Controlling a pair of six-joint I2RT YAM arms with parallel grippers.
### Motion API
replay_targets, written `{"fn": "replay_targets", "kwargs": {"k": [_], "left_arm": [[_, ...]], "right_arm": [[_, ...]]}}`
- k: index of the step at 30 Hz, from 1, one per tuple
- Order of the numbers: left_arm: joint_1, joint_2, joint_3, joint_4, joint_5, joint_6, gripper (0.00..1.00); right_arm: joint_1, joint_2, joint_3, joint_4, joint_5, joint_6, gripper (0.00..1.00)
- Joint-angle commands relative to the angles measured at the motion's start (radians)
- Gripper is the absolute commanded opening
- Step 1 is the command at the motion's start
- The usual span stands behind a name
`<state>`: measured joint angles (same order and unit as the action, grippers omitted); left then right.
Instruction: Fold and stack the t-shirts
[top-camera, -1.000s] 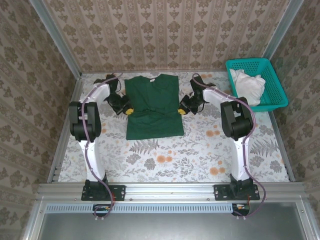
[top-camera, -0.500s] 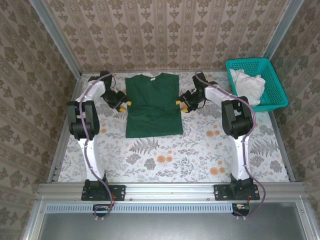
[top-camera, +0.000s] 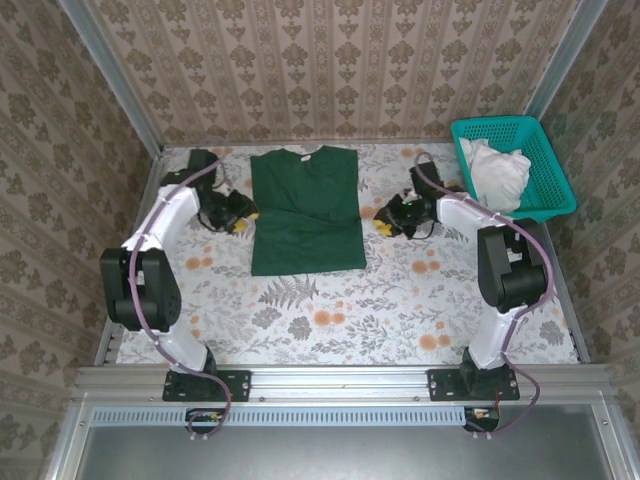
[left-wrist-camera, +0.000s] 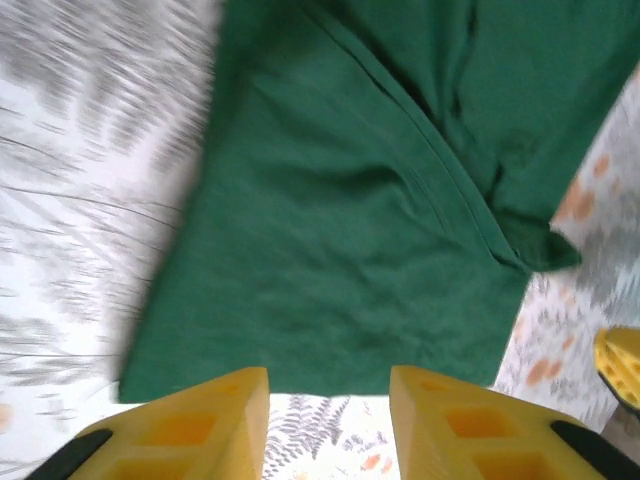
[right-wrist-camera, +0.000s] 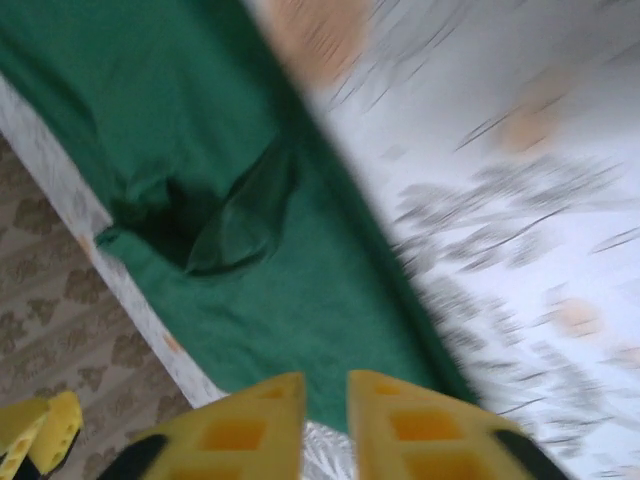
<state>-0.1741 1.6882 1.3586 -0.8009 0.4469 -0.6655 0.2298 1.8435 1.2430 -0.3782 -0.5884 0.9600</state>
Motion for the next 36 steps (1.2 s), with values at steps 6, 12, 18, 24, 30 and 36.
{"fn": "replay_targets", "kwargs": {"k": [6,12,18,24,30,36], "left_arm": [[-0.146,0.164,-0.065,0.167,0.020,0.002,0.29],[-0.146,0.220,-0.143,0.166,-0.033,0.094,0.26],[-0.164,0.113,-0.354,0.185,-0.042,0.114,0.26],[-0.201,-0.050,-0.563,0.141,-0.079,0.106,0.26],[-0.211,-0.203,-0.699,0.082,-0.114,0.046,0.29],[-0.212,-0.284,-0.642,0.027,-0.095,0.053,0.36]], "right_arm": [[0.139,0.059,-0.087,0.187,0.055,0.080,0.08],[0.166,0.115,-0.168,0.262,0.056,0.111,0.07],[0.202,0.051,-0.326,0.245,0.071,0.031,0.06],[0.249,-0.093,-0.521,0.182,0.146,-0.119,0.06],[0.286,-0.264,-0.729,0.200,0.165,-0.104,0.08],[0.305,-0.394,-0.680,0.100,0.205,-0.085,0.20]]}}
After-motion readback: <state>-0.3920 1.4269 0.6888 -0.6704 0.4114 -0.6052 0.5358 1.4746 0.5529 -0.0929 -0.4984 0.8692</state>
